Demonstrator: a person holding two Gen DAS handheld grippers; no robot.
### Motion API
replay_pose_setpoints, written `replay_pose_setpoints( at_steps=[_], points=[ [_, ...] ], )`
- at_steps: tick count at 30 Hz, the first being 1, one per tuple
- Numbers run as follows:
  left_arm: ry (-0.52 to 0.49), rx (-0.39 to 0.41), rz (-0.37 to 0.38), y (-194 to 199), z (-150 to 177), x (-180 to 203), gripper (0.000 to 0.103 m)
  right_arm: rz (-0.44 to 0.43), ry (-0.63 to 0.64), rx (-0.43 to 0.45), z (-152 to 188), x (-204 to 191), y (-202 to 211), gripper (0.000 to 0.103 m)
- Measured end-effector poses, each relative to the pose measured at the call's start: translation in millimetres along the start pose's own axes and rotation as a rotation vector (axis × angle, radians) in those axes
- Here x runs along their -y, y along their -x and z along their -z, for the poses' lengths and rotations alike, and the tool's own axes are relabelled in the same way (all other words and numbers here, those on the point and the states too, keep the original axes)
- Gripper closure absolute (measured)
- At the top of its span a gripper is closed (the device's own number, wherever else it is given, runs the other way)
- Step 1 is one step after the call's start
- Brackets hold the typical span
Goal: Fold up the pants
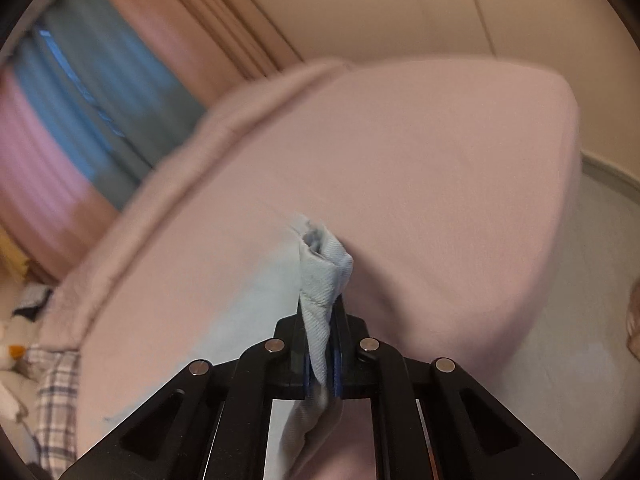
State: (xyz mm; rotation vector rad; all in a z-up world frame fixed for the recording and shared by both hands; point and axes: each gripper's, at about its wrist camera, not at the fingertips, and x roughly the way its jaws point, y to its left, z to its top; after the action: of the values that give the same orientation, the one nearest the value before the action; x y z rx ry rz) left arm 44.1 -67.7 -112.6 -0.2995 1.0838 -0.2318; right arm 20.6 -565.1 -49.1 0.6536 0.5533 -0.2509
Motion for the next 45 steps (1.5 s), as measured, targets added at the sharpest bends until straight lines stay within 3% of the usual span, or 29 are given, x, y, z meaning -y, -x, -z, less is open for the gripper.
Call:
replay_pose_setpoints(
  at_steps=[5,9,13,19,24,27,31,34,36,39,45],
  points=[
    [0.053,0.035,-0.009,13,-3,-18,0.033,-0.167,0.178,0.087,-7,-77,47,0.094],
    [0.079,0.063,-0.025,22,-3,-29,0.033,-0.313,0.348,0.074,10,-145,66,0.094],
    [0.097,0.079,-0.039,28,-4,-38,0.033,-0.43,0.492,-0.028,52,-204,54,0.094],
    [0.092,0.069,-0.088,32,2,-46,0.033,-0.448,0.642,-0.238,129,-256,4,0.094],
    [0.101,0.071,-0.084,32,5,-49,0.033,-0.382,0.747,-0.388,183,-259,-12,0.094],
    [0.107,0.068,-0.079,32,4,-53,0.033,-0.355,0.764,-0.481,197,-256,-21,0.094],
    [0.107,0.066,-0.073,30,-2,-52,0.033,-0.329,0.774,-0.543,199,-247,-27,0.092],
    [0.097,0.075,-0.059,29,-8,-49,0.033,-0.371,0.735,-0.576,184,-243,-17,0.074],
    [0.081,0.073,-0.043,27,-12,-44,0.031,-0.422,0.676,-0.566,168,-234,-4,0.045],
    [0.049,0.072,-0.009,21,-19,-35,0.03,-0.416,0.643,-0.51,149,-221,13,0.043],
    [-0.005,-0.001,0.05,-8,-33,-9,0.032,-0.174,0.636,-0.358,119,-181,20,0.043]
  ],
)
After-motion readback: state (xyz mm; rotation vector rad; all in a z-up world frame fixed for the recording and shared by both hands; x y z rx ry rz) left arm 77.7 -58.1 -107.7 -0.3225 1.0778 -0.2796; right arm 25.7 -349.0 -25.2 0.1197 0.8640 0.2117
